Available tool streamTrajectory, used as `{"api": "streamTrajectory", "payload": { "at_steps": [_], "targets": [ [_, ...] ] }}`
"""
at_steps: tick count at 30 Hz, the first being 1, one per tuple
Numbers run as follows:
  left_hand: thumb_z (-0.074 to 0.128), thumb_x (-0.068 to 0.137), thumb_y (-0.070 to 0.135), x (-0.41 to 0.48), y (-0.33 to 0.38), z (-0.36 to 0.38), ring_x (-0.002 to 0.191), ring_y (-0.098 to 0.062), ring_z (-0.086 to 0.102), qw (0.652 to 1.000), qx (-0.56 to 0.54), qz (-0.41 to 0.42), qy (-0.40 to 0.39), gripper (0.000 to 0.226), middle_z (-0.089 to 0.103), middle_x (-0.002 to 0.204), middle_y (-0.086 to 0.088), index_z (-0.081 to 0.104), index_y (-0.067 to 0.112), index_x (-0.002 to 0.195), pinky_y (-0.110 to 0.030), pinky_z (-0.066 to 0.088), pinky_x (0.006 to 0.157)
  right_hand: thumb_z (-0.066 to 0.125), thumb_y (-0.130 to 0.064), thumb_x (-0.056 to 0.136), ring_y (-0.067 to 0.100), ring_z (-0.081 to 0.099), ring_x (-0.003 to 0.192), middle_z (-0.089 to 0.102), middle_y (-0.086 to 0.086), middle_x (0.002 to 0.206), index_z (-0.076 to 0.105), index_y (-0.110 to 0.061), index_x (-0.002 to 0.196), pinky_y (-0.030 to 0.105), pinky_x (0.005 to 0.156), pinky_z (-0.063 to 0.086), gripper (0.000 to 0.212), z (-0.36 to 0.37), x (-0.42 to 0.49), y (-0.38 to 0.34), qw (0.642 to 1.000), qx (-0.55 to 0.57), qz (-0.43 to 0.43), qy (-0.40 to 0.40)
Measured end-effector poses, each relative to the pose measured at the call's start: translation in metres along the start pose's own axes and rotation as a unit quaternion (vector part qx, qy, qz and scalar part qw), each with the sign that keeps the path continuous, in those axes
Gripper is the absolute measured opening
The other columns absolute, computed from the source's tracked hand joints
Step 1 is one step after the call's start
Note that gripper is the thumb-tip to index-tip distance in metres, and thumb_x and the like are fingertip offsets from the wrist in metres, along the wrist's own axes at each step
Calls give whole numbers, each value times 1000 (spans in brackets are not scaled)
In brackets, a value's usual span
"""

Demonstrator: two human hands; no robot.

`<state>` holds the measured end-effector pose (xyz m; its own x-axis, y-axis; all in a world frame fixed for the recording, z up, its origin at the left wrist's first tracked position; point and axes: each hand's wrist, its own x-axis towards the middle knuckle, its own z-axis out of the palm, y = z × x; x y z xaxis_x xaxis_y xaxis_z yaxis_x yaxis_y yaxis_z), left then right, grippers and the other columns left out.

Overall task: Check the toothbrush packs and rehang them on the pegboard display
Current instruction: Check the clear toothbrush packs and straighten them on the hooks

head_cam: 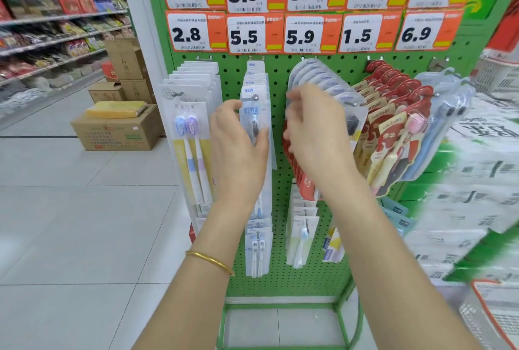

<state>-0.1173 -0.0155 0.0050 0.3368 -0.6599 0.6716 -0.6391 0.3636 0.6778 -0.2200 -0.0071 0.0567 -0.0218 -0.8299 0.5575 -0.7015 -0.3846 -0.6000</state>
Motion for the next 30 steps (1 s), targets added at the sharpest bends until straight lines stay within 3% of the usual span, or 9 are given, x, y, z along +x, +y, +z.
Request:
{"api": "streamTrajectory", "payload": {
  "at_steps": [2,8,12,14,18,23,26,28,30],
  "targets": [
    [68,84,15,3,-1,1,108,-21,49,1000,15,4,0,47,49,117,-7,44,9,123,-27,42,83,36,7,89,36,62,85,61,17,99,55,1,112,53,72,51,30,-5,30,-10,1000,-25,-17,-1],
    [67,84,15,7,-6,3,104,-23,53,1000,21,4,-16,48,49,115,-6,42,13,124,-37,48,81,41,9,88,32,66,93,62,18,120,61,4,117,44,83,54,36,5,113,-18,993,-99,-1,-66],
    [67,84,15,3,-7,4,108,-22,51,999,37,22,-10,52,48,119,-9,41,11,128,-34,46,85,48,2,91,25,62,76,66,11,102,65,-3,110,29,63,51,27,22,142,-15,989,-103,39,-96],
    [68,84,13,1,-6,4,112,-22,46,998,49,44,1,53,48,121,-12,42,7,130,-30,42,89,51,-4,93,22,60,77,63,8,91,64,-5,108,29,67,53,20,30,149,-12,989,-93,53,-101],
    [69,82,10,-2,-3,4,120,-28,44,994,78,76,18,56,46,127,-16,43,2,131,-32,39,98,54,-10,93,23,59,81,60,9,89,63,-4,106,34,80,54,17,38,154,-8,988,-79,66,-115],
    [70,81,10,-4,2,3,122,-30,44,992,82,91,23,57,44,130,-17,44,1,131,-37,39,103,52,-2,91,24,60,80,58,8,84,63,-5,102,33,78,55,15,41,156,-8,988,-83,78,-106],
    [71,80,9,-5,2,4,121,-32,46,991,83,98,25,57,44,129,-19,45,0,130,-40,40,102,51,0,90,24,57,75,53,5,73,60,-7,86,31,71,52,13,38,153,-10,987,-105,73,-97],
    [72,79,8,-5,3,4,120,-32,46,991,82,103,30,58,44,129,-20,45,-1,129,-39,40,102,49,2,89,24,50,68,43,2,64,48,-9,66,30,65,44,25,36,151,-10,986,-131,67,-79],
    [73,78,7,-5,4,4,121,-33,45,990,82,107,38,58,44,130,-21,46,-1,129,-37,38,103,48,2,89,20,40,56,34,2,60,36,-12,58,28,60,37,36,31,148,-9,984,-155,63,-65]
  ]
}}
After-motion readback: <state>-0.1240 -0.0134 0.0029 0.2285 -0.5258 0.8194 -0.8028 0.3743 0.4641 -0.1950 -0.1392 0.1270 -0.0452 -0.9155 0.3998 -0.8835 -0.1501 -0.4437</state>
